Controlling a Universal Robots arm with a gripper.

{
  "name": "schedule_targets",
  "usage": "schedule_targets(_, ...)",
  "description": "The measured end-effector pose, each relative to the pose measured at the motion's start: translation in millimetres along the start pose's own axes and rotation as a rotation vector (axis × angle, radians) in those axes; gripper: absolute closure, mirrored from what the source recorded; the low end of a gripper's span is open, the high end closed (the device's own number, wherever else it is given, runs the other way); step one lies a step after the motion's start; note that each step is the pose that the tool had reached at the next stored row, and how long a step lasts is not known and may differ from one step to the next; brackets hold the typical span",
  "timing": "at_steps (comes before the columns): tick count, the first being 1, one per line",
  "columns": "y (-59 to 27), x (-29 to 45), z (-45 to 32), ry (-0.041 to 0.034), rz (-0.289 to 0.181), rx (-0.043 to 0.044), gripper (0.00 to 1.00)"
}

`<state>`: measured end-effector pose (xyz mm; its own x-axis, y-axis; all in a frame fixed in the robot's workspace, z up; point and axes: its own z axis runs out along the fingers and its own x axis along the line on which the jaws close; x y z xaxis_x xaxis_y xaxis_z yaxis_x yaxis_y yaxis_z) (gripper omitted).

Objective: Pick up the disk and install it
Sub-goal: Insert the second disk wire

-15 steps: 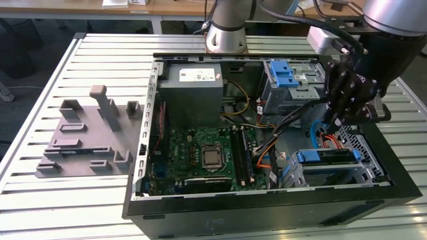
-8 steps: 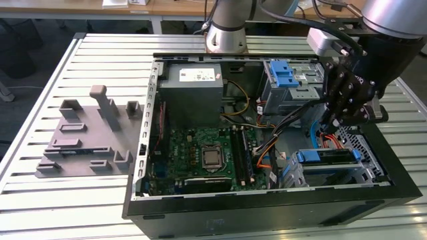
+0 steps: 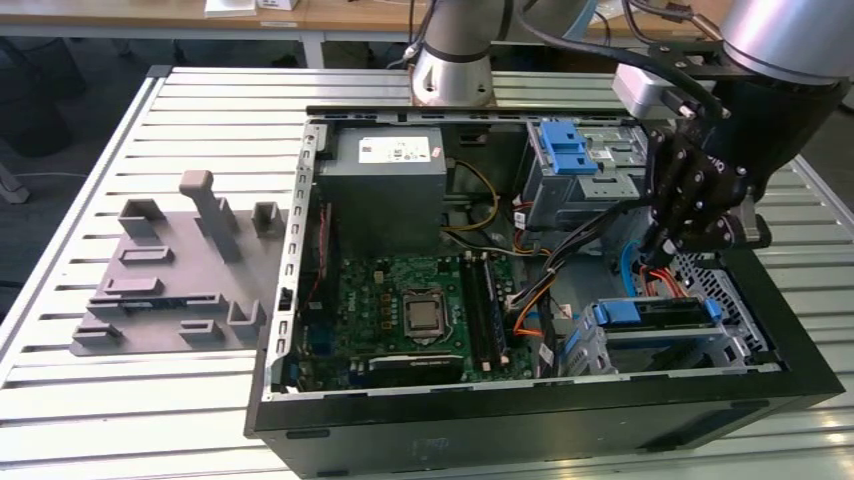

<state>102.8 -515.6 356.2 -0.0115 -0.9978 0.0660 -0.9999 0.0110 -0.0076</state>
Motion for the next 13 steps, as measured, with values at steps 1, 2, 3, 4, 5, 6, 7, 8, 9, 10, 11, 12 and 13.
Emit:
schedule_targets(1,0.0,0.0,0.3,-0.0007,0.000,0.0000,0.76)
schedule_targets(2,0.0,0.0,0.5,-0.0024,0.000,0.0000,0.84)
schedule_targets(3,0.0,0.0,0.7,-0.0051,0.000,-0.0001,0.84)
schedule_targets(4,0.0,-0.1,0.9,-0.0078,0.000,-0.0001,0.84)
schedule_targets(5,0.0,-0.1,1.0,-0.0098,0.000,-0.0001,0.84)
schedule_targets(6,0.0,0.0,1.1,-0.0146,0.000,-0.0002,0.84)
schedule_targets(7,0.0,0.0,1.2,-0.0175,0.000,-0.0002,0.84)
schedule_targets(8,0.0,-0.1,1.5,-0.0194,0.000,-0.0002,0.84)
schedule_targets(9,0.0,-0.1,1.8,-0.0213,0.000,-0.0001,0.84)
schedule_targets(10,0.3,0.0,2.1,-0.0230,0.000,0.0012,0.84)
schedule_targets(11,0.5,0.6,2.5,-0.0251,0.000,0.0032,0.84)
schedule_targets(12,1.1,1.2,3.1,-0.0268,0.000,0.0051,0.84)
schedule_targets(13,2.0,2.0,3.7,-0.0275,0.000,0.0084,0.84)
